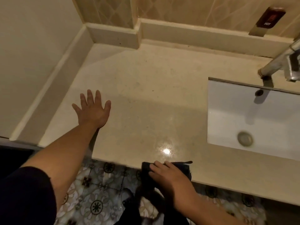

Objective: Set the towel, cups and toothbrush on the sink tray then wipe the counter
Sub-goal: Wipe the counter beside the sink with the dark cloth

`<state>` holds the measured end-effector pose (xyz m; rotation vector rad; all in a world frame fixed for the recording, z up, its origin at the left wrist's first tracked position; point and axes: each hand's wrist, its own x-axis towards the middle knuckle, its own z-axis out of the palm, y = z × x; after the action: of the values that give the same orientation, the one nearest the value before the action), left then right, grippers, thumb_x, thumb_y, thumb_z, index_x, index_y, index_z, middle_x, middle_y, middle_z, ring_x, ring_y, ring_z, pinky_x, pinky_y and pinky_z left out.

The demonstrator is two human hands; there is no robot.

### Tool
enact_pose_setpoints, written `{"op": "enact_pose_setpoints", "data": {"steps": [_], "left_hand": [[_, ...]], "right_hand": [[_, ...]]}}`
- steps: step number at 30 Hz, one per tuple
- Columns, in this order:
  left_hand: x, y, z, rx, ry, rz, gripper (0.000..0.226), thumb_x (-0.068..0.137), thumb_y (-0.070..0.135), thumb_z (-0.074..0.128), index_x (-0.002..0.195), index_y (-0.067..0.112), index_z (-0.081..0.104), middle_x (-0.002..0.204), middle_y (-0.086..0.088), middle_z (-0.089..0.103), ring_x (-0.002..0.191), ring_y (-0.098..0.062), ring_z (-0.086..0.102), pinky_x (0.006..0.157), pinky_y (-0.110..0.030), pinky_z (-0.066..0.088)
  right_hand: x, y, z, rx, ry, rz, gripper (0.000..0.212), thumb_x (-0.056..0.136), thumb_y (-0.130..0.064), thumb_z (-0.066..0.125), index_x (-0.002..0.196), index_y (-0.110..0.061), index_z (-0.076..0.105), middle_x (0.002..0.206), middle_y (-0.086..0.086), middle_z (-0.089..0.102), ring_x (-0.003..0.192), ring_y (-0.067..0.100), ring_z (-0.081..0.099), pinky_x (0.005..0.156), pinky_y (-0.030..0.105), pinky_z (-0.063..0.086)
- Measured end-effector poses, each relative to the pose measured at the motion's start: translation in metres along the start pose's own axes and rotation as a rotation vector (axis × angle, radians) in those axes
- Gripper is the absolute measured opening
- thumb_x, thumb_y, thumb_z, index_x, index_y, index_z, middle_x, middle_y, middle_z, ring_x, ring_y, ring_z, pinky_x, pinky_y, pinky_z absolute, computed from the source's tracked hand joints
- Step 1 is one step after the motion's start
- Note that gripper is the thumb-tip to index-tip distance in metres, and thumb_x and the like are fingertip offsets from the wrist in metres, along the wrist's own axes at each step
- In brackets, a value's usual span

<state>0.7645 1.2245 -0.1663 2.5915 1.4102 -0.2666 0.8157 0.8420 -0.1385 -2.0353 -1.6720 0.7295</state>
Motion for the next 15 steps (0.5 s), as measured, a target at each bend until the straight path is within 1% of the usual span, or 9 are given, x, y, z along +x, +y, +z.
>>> {"op": "enact_pose_setpoints", "data": {"steps": [1,3,5,7,9,10,12,14,15], "left_hand": [[0.000,0.000,0.000,0.004,0.000,0.002,0.081,0.087,0.073,-0.003,0.155,0.029,-0.006,0.165,-0.004,-0.012,0.149,-0.030,-0.013,0.114,-0.064,-0.006],[0.001,0.000,0.000,0.009,0.000,0.000,0.081,0.087,0.073,-0.004,0.155,0.029,-0.007,0.165,-0.004,-0.012,0.150,-0.030,-0.013,0.114,-0.064,-0.006],[0.000,0.000,-0.001,0.014,0.000,-0.003,0.081,0.087,0.073,-0.003,0.155,0.029,-0.006,0.165,-0.004,-0.011,0.150,-0.030,-0.013,0.115,-0.064,-0.005],[0.001,0.001,-0.002,0.008,0.000,-0.002,0.080,0.088,0.072,-0.002,0.155,0.029,-0.006,0.165,-0.004,-0.011,0.150,-0.030,-0.013,0.115,-0.064,-0.004],[0.001,0.001,-0.001,0.004,0.005,-0.004,0.080,0.088,0.073,-0.002,0.155,0.030,-0.006,0.165,-0.004,-0.011,0.150,-0.030,-0.013,0.115,-0.064,-0.005],[0.001,0.000,-0.001,0.004,0.010,-0.008,0.080,0.088,0.073,-0.002,0.155,0.030,-0.006,0.165,-0.004,-0.011,0.150,-0.029,-0.013,0.115,-0.063,-0.005],[0.001,-0.001,0.001,0.007,0.013,-0.013,0.081,0.087,0.074,-0.003,0.155,0.031,-0.006,0.165,-0.003,-0.010,0.150,-0.029,-0.013,0.115,-0.063,-0.005],[0.002,-0.001,0.002,0.011,0.016,-0.015,0.080,0.087,0.074,-0.002,0.155,0.031,-0.006,0.165,-0.003,-0.010,0.150,-0.029,-0.013,0.115,-0.062,-0.005],[0.003,-0.001,0.002,0.014,0.023,-0.018,0.080,0.088,0.074,-0.002,0.155,0.031,-0.005,0.165,-0.003,-0.009,0.150,-0.028,-0.012,0.115,-0.062,-0.005]], "right_hand": [[-0.007,-0.006,0.002,0.140,0.045,0.026,0.058,0.090,-0.019,0.064,0.143,-0.032,0.046,0.155,-0.011,0.033,0.144,0.007,0.015,0.120,0.029,0.009],[-0.011,-0.020,-0.006,0.480,0.120,0.136,0.045,0.093,-0.015,0.065,0.136,-0.027,0.056,0.146,-0.006,0.049,0.139,0.011,0.038,0.116,0.033,0.027],[-0.001,-0.028,-0.029,1.085,0.128,0.314,0.035,0.094,-0.025,0.063,0.128,-0.016,0.063,0.129,0.004,0.065,0.118,0.018,0.060,0.101,0.034,0.047],[0.017,-0.016,-0.052,1.770,0.090,0.573,0.044,0.091,-0.027,0.062,0.126,-0.001,0.061,0.119,0.022,0.065,0.102,0.032,0.065,0.089,0.040,0.053],[0.034,0.004,-0.073,2.138,0.075,0.692,0.046,0.092,-0.030,0.058,0.125,0.002,0.061,0.117,0.026,0.064,0.100,0.036,0.066,0.088,0.044,0.054],[0.043,0.015,-0.088,2.161,0.099,0.683,0.045,0.093,-0.033,0.056,0.122,0.001,0.064,0.114,0.024,0.066,0.098,0.035,0.067,0.086,0.044,0.055],[0.068,0.046,-0.122,2.036,0.244,0.632,0.042,0.093,-0.037,0.055,0.111,-0.003,0.072,0.109,0.019,0.070,0.095,0.032,0.070,0.081,0.042,0.058],[0.101,0.082,-0.166,1.782,0.455,0.536,0.038,0.096,-0.035,0.051,0.110,-0.008,0.073,0.110,0.015,0.072,0.098,0.030,0.070,0.081,0.041,0.059],[0.121,0.099,-0.190,1.566,0.552,0.480,0.033,0.099,-0.033,0.048,0.112,-0.013,0.071,0.111,0.013,0.072,0.100,0.029,0.069,0.082,0.041,0.058]]}}
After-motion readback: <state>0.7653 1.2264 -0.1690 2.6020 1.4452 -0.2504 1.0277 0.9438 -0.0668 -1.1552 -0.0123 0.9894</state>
